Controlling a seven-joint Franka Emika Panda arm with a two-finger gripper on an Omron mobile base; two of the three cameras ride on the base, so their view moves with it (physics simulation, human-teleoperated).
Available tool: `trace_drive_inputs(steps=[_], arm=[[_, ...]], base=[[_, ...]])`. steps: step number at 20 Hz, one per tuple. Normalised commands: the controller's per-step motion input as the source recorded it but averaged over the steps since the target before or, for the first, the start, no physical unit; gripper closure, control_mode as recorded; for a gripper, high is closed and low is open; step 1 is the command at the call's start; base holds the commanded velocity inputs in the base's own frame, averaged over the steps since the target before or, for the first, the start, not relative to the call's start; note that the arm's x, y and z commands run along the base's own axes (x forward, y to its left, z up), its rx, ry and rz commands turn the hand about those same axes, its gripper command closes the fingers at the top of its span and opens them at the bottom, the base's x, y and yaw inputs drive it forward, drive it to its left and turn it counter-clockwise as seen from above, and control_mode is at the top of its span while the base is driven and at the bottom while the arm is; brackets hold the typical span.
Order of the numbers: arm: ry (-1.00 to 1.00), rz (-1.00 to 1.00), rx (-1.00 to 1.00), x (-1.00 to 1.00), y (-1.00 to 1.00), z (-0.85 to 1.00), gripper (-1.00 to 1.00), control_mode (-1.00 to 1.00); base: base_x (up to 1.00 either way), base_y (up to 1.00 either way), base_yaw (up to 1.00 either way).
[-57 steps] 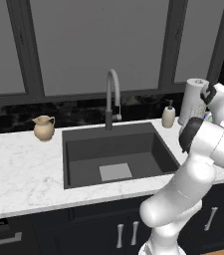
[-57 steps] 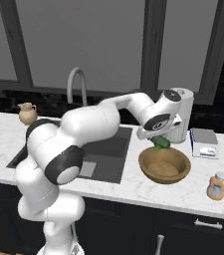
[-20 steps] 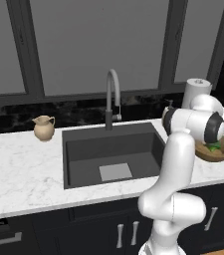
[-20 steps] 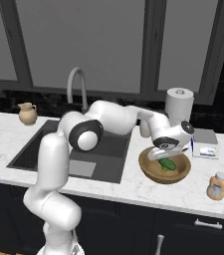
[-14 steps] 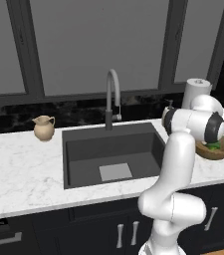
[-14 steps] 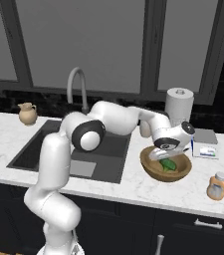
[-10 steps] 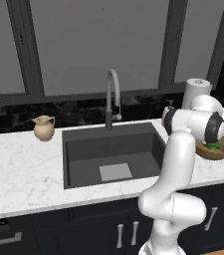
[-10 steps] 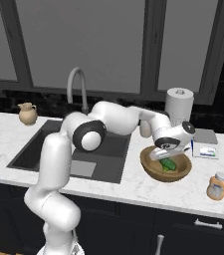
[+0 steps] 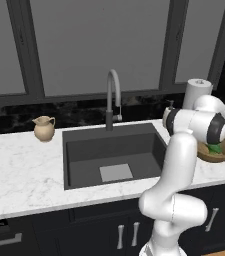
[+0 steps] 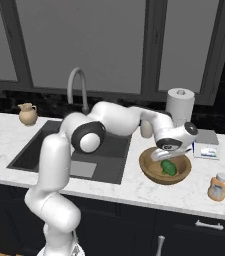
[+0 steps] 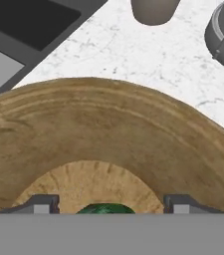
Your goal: Pick the broccoli from the sink and place it in the bowl. Then pick the bowl and place it in the microwave. Then close the microwave door and press the start button.
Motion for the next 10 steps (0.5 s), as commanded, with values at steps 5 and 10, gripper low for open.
trace_drive_inputs(steps=[5, 10], arm=[[-0.05, 0.0, 0.0, -0.37, 0.02, 0.37, -1.0, -1.0], [-0.03, 0.0, -0.06, -0.58, 0.3, 0.62, -1.0, -1.0]], base=[[0.0, 0.0, 0.0], [0.0, 0.0, 0.0]])
